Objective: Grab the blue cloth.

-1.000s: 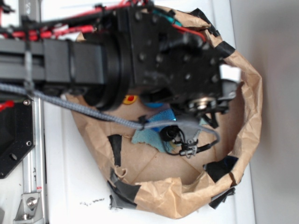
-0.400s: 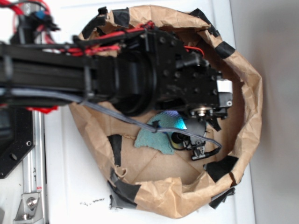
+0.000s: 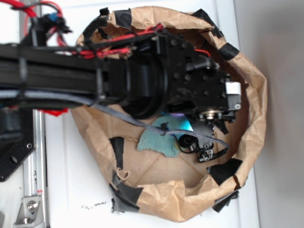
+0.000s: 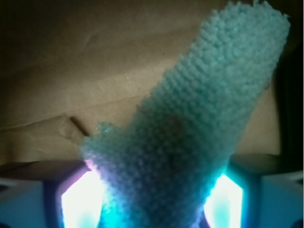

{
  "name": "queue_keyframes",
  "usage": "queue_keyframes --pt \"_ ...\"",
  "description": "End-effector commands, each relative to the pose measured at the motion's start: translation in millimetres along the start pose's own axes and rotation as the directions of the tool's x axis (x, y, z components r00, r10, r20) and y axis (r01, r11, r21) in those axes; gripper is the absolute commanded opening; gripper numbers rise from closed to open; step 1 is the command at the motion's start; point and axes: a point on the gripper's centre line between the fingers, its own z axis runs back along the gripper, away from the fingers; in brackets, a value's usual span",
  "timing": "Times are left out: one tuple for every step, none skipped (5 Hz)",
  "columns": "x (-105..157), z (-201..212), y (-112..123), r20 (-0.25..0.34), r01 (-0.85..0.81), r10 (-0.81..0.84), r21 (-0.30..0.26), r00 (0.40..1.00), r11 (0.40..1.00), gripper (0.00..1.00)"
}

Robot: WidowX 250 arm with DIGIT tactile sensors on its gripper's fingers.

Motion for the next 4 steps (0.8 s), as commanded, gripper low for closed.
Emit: queue_keyframes --pt "12.0 23.7 9.5 0.047 -0.027 0.028 -0.021 0.999 0.999 0.0" --pt "14.1 26.3 12.0 0.049 -0.036 0.037 -0.031 0.998 0.999 0.0" --pt "16.3 27.1 11.8 0.045 -0.039 0.04 -0.037 0.998 0.999 0.0" --pt "16.3 26.0 12.7 0.043 -0.043 0.044 -0.022 0.998 0.999 0.0"
